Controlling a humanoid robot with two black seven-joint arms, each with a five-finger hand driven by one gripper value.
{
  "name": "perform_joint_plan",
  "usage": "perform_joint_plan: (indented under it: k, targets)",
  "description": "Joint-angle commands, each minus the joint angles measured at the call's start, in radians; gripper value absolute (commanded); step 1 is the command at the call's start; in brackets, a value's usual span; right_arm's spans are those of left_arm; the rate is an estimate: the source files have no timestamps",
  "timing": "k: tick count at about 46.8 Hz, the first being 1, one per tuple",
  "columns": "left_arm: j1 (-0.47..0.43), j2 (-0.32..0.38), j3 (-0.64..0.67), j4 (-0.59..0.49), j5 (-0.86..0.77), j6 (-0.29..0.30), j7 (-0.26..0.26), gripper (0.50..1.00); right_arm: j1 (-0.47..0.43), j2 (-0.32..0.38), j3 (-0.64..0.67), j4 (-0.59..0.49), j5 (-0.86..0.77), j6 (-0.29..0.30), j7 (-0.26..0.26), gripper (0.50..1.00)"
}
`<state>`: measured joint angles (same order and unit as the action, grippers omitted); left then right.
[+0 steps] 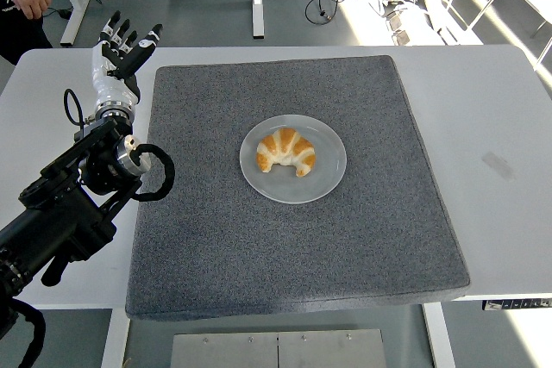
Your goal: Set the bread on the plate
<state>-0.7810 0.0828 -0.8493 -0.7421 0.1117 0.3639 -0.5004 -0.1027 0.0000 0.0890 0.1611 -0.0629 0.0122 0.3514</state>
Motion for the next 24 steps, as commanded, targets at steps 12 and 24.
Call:
perform_joint_plan:
  k: [12, 24]
  targets:
    - [0.0, 0.002, -0.031, 0.138, -0.096, -0.247, 0.0, 0.883, 0.001, 0.0, 0.002, 0.003, 0.0, 0.003, 0.0, 1.0]
    - [0.003, 0.0, -0.071, 0.174, -0.138, -0.355, -0.015, 0.883, 0.006, 0.0, 0.008, 0.003, 0.0, 0.003, 0.0, 1.0]
